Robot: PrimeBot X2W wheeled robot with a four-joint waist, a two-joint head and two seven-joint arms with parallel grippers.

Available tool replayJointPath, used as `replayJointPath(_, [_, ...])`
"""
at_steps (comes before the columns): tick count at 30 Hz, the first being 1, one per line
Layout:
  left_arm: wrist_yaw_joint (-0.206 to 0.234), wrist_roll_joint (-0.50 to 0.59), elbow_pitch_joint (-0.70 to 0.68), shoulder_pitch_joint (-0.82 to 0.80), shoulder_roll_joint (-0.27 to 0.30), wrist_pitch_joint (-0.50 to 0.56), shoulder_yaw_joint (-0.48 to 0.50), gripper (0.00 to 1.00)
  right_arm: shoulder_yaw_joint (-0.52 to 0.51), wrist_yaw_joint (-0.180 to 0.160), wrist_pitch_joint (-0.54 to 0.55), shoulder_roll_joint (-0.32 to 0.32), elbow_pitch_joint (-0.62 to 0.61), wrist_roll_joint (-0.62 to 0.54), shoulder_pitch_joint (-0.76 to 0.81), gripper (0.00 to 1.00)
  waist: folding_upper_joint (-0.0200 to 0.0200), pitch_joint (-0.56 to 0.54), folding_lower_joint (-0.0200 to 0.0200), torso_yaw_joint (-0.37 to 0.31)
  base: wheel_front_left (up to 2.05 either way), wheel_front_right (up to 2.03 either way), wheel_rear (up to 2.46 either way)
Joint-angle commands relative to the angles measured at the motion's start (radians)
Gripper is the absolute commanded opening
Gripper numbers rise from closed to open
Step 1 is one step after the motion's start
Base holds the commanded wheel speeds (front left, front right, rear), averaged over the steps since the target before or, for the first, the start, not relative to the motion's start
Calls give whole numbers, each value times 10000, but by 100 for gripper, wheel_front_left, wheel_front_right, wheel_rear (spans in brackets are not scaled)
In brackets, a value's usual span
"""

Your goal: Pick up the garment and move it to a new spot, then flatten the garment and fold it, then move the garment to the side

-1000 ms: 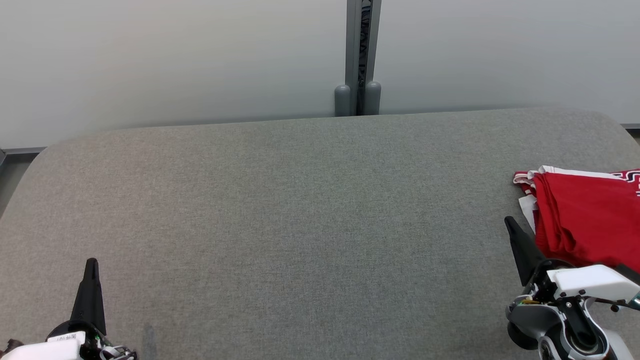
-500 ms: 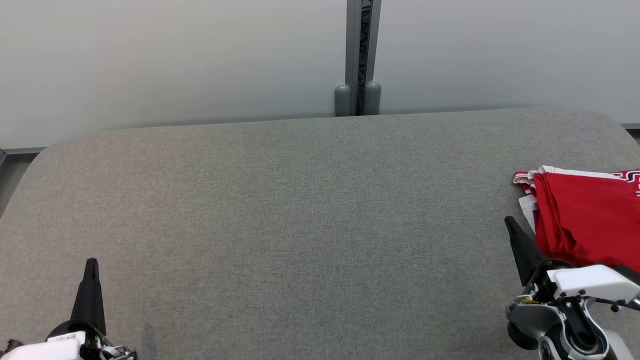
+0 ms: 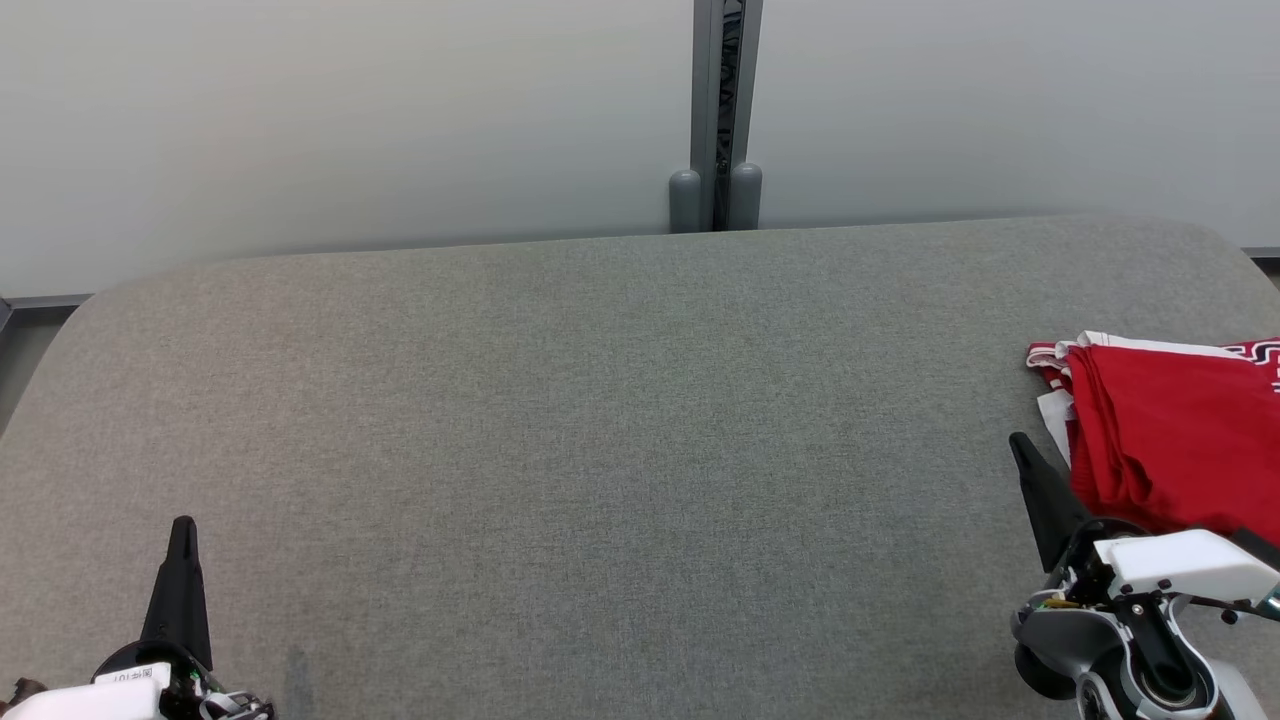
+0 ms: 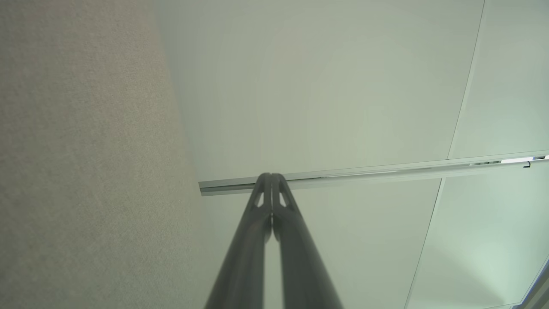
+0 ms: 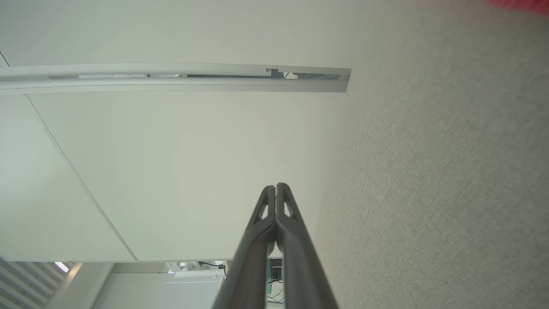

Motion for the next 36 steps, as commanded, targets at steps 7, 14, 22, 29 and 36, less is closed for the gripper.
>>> replayJointPath(7, [-15, -59, -48, -73, 21, 30, 28, 0, -16, 4, 62, 2, 12, -39, -109, 0, 0, 0, 0, 0, 0, 0, 0])
replayJointPath(14, [-15, -59, -48, -73, 21, 30, 28, 0, -25, 4, 61, 8, 12, -51, -109, 0, 0, 0, 0, 0, 0, 0, 0])
replayJointPath(22, [-15, -59, -48, -73, 21, 30, 28, 0, -34, 4, 57, 10, 13, -65, -109, 0, 0, 0, 0, 0, 0, 0, 0])
replayJointPath(29, [-15, -59, -47, -73, 20, 30, 28, 0, -46, 4, 64, 15, 14, -76, -109, 0, 0, 0, 0, 0, 0, 0, 0])
replayJointPath(36, [-15, -59, -47, -73, 20, 30, 28, 0, -54, 4, 71, 18, 14, -76, -110, 0, 0, 0, 0, 0, 0, 0, 0])
